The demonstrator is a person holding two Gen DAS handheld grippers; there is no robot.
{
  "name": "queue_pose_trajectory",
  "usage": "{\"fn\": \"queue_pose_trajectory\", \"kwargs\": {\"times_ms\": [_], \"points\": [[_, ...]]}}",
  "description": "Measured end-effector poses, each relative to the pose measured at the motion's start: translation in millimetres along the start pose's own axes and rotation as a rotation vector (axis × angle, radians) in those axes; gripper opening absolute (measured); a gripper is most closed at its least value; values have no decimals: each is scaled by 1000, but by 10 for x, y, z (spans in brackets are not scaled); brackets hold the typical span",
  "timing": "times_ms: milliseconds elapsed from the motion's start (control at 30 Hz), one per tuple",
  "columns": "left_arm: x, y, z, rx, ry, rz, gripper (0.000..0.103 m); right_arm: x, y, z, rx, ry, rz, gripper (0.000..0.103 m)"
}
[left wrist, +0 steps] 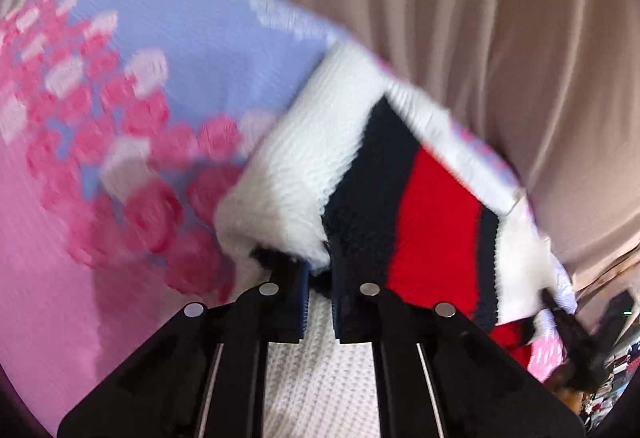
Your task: Fold small clothes
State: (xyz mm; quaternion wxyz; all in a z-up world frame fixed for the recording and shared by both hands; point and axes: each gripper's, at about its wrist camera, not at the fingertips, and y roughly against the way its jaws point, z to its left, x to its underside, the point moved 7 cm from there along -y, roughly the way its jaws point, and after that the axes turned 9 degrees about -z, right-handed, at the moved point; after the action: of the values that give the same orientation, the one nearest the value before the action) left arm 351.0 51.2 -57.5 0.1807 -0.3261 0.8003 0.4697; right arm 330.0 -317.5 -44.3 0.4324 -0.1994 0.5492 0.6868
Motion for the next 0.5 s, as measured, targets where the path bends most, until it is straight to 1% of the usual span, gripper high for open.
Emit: {"fn": "queue_pose_trajectory", "kwargs": {"times_ms": [33, 67, 133, 167, 200, 233, 267, 300, 333, 400, 433, 467, 500], "points": [[8, 22, 5, -2, 0, -17, 7, 24, 24, -27, -36, -46, -7, 8], [-3, 60, 1, -9, -9, -32, 7, -18, 151, 5, -101, -88, -49, 8], [-39, 167, -2, -19, -31, -70, 7, -125, 420, 99, -184, -89, -153, 8], [-46, 177, 3, -27, -39, -80, 7, -141, 484, 122, -194, -75, -187, 8], [-41, 167, 8, -34, -49, -84, 7, -113, 410, 101, -170, -61, -168, 8], [-20, 137, 34, -41, -56, -77, 7, -32, 218, 35, -119, -49, -106, 8], [20, 67, 47, -49, -55, -61, 7, 105, -36, -84, -50, -52, -16, 8], [54, 41, 57, -48, -57, -67, 7, 186, -135, -155, -49, -91, 18, 7], [69, 55, 41, -56, -73, -84, 8, 134, -44, -148, -68, -101, -10, 8], [73, 82, 4, -76, -103, -98, 8, -26, 288, -15, -174, -109, -121, 8], [77, 80, 7, -77, -106, -101, 8, -65, 385, 23, -185, -93, -154, 8], [73, 69, 7, -74, -100, -102, 8, -68, 387, 2, -153, -71, -154, 8], [79, 53, -16, -73, -97, -107, 8, 3, 241, -59, -108, -62, -104, 8]]}}
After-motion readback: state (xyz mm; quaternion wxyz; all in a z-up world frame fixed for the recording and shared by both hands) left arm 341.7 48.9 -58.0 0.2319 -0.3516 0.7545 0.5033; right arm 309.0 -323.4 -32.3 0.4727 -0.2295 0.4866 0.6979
